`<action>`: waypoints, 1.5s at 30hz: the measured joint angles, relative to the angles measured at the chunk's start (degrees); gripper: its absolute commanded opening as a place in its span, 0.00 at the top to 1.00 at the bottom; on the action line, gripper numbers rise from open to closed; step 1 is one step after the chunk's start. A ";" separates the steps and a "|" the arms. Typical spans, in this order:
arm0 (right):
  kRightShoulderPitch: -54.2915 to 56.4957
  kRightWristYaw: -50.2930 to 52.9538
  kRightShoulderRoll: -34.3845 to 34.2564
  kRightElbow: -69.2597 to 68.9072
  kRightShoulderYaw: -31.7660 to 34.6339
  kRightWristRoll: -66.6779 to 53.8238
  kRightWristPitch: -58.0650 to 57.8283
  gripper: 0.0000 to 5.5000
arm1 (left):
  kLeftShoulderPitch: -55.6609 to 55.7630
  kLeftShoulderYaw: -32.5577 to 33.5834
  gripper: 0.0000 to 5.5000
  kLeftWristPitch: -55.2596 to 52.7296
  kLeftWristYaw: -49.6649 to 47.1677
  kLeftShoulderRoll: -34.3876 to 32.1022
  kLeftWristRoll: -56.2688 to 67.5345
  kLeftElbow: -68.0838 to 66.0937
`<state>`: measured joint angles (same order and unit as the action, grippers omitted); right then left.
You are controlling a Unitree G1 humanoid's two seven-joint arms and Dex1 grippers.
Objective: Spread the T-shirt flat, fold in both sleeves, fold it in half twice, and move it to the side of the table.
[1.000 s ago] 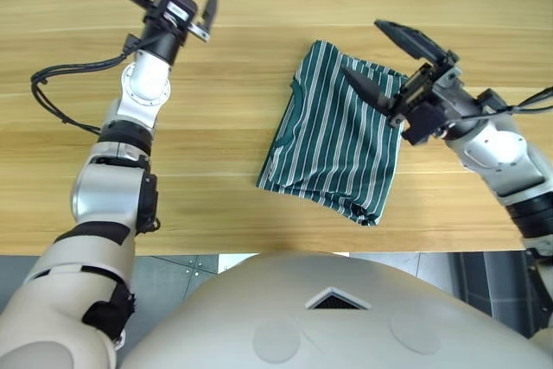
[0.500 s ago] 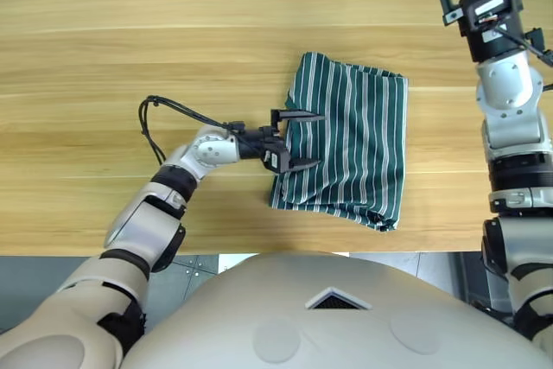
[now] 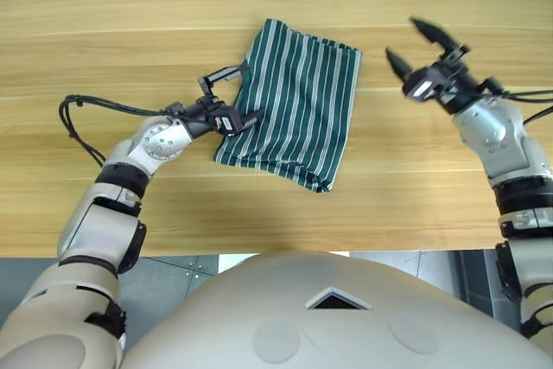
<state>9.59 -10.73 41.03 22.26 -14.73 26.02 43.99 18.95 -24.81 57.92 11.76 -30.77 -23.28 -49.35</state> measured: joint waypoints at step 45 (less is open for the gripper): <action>-13.60 3.31 3.58 -18.58 -5.97 20.27 -5.90 0.49 | -4.39 3.33 0.16 -9.00 -6.09 9.20 3.37 1.41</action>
<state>-4.00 -7.42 44.61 3.68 -20.70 46.30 38.08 14.56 -21.48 48.93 5.68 -21.57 -19.90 -47.94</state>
